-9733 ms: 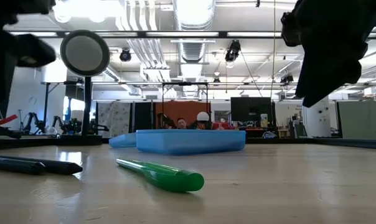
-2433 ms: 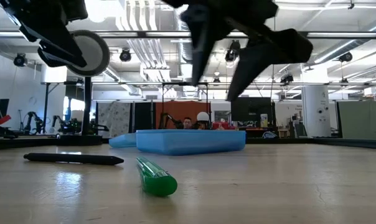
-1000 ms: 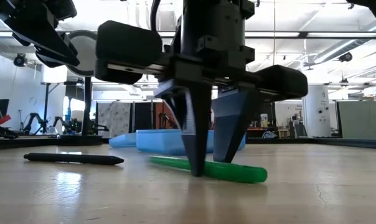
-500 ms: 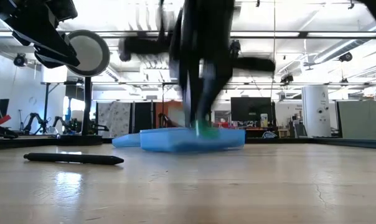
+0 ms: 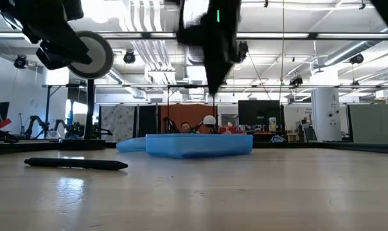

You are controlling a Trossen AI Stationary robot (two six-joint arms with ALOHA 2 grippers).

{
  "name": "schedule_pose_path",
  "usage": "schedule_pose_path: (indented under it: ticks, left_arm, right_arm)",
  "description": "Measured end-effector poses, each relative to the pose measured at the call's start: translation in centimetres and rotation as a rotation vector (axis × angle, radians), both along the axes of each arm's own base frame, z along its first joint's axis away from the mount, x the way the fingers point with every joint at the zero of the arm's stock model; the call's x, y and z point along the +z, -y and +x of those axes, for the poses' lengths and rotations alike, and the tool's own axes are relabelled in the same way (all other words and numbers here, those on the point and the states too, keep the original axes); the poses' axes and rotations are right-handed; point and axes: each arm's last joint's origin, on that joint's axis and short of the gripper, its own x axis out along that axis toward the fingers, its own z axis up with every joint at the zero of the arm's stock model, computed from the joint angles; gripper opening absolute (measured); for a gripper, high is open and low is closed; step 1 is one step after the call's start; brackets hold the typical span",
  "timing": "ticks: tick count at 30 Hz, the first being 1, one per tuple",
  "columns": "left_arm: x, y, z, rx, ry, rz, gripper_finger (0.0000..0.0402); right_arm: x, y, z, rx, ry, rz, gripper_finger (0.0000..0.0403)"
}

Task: Pick & place school supplies into a supply box
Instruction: Put the green pen into the supply box, then put the black pen into the supply box

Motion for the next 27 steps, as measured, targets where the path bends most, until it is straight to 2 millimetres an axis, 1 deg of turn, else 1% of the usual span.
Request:
schedule_pose_path:
  ticks: [2, 5, 8, 10, 14, 16, 19, 21, 23, 25, 27]
  left_arm:
    - [0.1, 0.0, 0.1, 0.044, 0.022, -0.036, 0.0110]
    - [0.2, -0.2, 0.1, 0.159, 0.050, -0.087, 0.0110]
    - [0.2, -0.4, 0.2, 0.255, 0.071, -0.124, 0.0110]
    - [0.1, -0.4, 0.3, 0.292, 0.075, -0.134, 0.0110]
    - [-0.3, -0.4, 0.7, 0.357, 0.072, -0.133, 0.0110]
    - [-0.5, -0.4, 1.0, 0.374, 0.062, -0.127, 0.0110]
    - [-1.0, -0.2, 1.4, 0.365, 0.030, -0.137, 0.0110]
    - [-1.4, 0.1, 1.8, 0.314, -0.016, -0.154, 0.0110]
    - [-1.9, 0.5, 2.1, 0.218, -0.083, -0.154, 0.0110]
    - [-2.6, 1.0, 2.6, 0.095, -0.160, -0.149, 0.0110]
    - [-3.4, 1.6, 3.0, -0.012, -0.228, -0.120, 0.0110]
  right_arm:
    - [-1.5, 1.9, 0.0, 0.162, -0.116, -0.018, 0.0005]
    - [-2.5, 4.1, -0.5, 0.334, -0.223, -0.031, 0.0005]
    - [-4.0, 6.0, -0.8, 0.406, -0.292, -0.028, 0.0007]
    - [-4.3, 6.8, -1.0, 0.432, -0.312, -0.028, 0.0008]
    - [-2.5, 7.4, -1.6, 0.424, -0.271, -0.038, 0.0010]
    - [-1.4, 7.6, -1.9, 0.393, -0.222, -0.054, 0.0011]
    - [1.6, 7.6, -3.1, 0.284, -0.097, -0.090, 0.0012]
    - [3.7, 7.3, -4.1, 0.202, 0.031, -0.045, 0.0012]
    - [4.7, 6.6, -4.7, 0.141, 0.151, 0.058, 0.0013]
    - [4.9, 5.3, -5.1, 0.096, 0.225, 0.125, 0.0015]
    - [4.8, 3.6, -5.5, 0.088, 0.259, 0.155, 0.0026]
